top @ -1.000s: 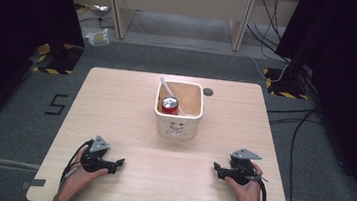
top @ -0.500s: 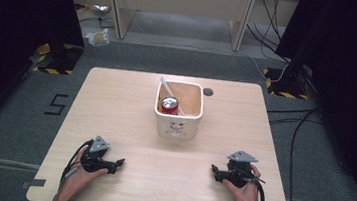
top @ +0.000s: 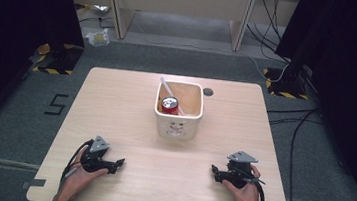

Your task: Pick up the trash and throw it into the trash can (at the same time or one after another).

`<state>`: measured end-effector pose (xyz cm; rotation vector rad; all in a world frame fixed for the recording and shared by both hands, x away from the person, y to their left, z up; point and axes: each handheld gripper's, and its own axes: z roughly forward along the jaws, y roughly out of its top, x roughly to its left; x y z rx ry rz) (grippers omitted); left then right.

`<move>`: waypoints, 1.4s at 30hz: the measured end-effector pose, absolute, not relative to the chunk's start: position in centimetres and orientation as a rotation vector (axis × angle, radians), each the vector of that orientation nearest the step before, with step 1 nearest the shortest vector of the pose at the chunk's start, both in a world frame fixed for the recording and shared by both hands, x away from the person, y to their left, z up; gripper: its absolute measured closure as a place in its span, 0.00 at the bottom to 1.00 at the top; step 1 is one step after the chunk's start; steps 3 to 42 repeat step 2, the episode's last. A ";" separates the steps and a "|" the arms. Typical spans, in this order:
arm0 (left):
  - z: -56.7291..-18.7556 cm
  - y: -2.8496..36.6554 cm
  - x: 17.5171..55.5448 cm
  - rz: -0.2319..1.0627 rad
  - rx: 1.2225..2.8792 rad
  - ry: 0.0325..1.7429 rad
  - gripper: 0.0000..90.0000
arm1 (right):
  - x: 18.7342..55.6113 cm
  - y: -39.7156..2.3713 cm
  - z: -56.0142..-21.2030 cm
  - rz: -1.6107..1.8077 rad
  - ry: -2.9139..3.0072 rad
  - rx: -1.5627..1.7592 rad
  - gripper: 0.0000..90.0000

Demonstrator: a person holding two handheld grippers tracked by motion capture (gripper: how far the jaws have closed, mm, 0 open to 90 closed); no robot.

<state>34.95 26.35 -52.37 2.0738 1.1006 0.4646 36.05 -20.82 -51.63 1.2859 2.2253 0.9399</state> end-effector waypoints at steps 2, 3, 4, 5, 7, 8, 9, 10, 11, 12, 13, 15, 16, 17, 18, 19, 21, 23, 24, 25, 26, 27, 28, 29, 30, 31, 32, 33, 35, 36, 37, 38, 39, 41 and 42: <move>-52.4 26.4 35.0 0.465 2.074 1.100 0.15 | 36.0 -20.8 -51.6 0.940 2.222 1.291 0.17; -52.4 26.4 35.0 0.465 2.074 1.100 0.15 | 36.0 -20.8 -51.6 0.940 2.222 1.291 0.17; -52.4 26.4 35.0 0.465 2.074 1.100 0.15 | 36.0 -20.8 -51.6 0.940 2.222 1.291 0.17; -52.4 26.4 35.0 0.465 2.074 1.100 0.15 | 36.0 -20.8 -51.6 0.940 2.222 1.291 0.17; -52.4 26.4 35.0 0.465 2.074 1.100 0.15 | 36.0 -20.8 -51.6 0.940 2.222 1.291 0.17; -52.4 26.4 35.0 0.465 2.074 1.100 0.15 | 36.0 -20.8 -51.6 0.940 2.222 1.291 0.17; -52.4 26.4 35.0 0.465 2.074 1.100 0.15 | 36.0 -20.8 -51.6 0.940 2.222 1.291 0.17; -52.4 26.4 35.0 0.465 2.074 1.100 0.15 | 36.0 -20.8 -51.6 0.940 2.222 1.291 0.17; -52.4 26.4 35.0 0.465 2.074 1.100 0.15 | 36.0 -20.8 -51.6 0.940 2.222 1.291 0.17; -52.4 26.4 35.0 0.465 2.074 1.100 0.15 | 36.0 -20.8 -51.6 0.940 2.222 1.291 0.17; -52.4 26.4 35.0 0.465 2.074 1.100 0.15 | 36.0 -20.8 -51.6 0.940 2.222 1.291 0.17; -52.4 26.4 35.0 0.465 2.074 1.100 0.15 | 36.0 -20.8 -51.6 0.940 2.222 1.291 0.17; -52.4 26.4 35.0 0.465 2.074 1.100 0.15 | 36.0 -20.8 -51.6 0.940 2.222 1.291 0.17; -52.4 26.4 35.0 0.465 2.074 1.100 0.15 | 36.0 -20.8 -51.6 0.940 2.222 1.291 0.17; -52.4 26.4 35.0 0.465 2.074 1.100 0.15 | 36.0 -20.8 -51.6 0.940 2.222 1.291 0.17; -52.4 26.4 35.0 0.465 2.074 1.100 0.15 | 36.0 -20.8 -51.6 0.940 2.222 1.291 0.17; -52.4 26.4 35.0 0.465 2.074 1.100 0.15 | 36.0 -20.8 -51.6 0.940 2.222 1.291 0.17; -52.4 26.4 35.0 0.465 2.074 1.100 0.15 | 36.0 -20.8 -51.6 0.940 2.222 1.291 0.17; -52.4 26.4 35.0 0.465 2.074 1.100 0.15 | 36.0 -20.8 -51.6 0.940 2.222 1.291 0.17; -52.4 26.4 35.0 0.465 2.074 1.100 0.15 | 36.0 -20.8 -51.6 0.940 2.222 1.291 0.17; -52.4 26.4 35.0 0.465 2.074 1.100 0.15 | 36.0 -20.8 -51.6 0.940 2.222 1.291 0.17; -52.4 26.4 35.0 0.465 2.074 1.100 0.15 | 36.0 -20.8 -51.6 0.940 2.222 1.291 0.17; -52.4 26.4 35.0 0.465 2.074 1.100 0.15 | 36.0 -20.8 -51.6 0.940 2.222 1.291 0.17; -52.4 26.4 35.0 0.465 2.074 1.100 0.15 | 36.0 -20.8 -51.6 0.940 2.222 1.291 0.17; -52.4 26.4 35.0 0.465 2.074 1.100 0.15 | 36.0 -20.8 -51.6 0.940 2.222 1.291 0.17; -52.4 26.4 35.0 0.465 2.074 1.100 0.15 | 36.0 -20.8 -51.6 0.940 2.222 1.291 0.17; -52.4 26.4 35.0 0.465 2.074 1.100 0.15 | 36.0 -20.8 -51.6 0.940 2.222 1.291 0.17; -52.4 26.4 35.0 0.465 2.074 1.100 0.15 | 36.0 -20.8 -51.6 0.940 2.222 1.291 0.17; -52.4 26.4 35.0 0.465 2.074 1.100 0.15 | 36.0 -20.8 -51.6 0.940 2.222 1.291 0.17; -52.4 26.4 35.0 0.465 2.074 1.100 0.15 | 36.0 -20.8 -51.6 0.940 2.222 1.291 0.17; -52.4 26.4 35.0 0.465 2.074 1.100 0.15 | 36.0 -20.8 -51.6 0.940 2.222 1.291 0.17; -52.4 26.4 35.0 0.465 2.074 1.100 0.15 | 36.0 -20.8 -51.6 0.940 2.222 1.291 0.17; -52.4 26.4 35.0 0.465 2.074 1.100 0.15 | 36.0 -20.8 -51.6 0.940 2.222 1.291 0.17; -52.4 26.4 35.0 0.465 2.074 1.100 0.15 | 36.0 -20.8 -51.6 0.940 2.222 1.291 0.17; -52.4 26.4 35.0 0.465 2.074 1.100 0.15 | 36.0 -20.8 -51.6 0.940 2.222 1.291 0.17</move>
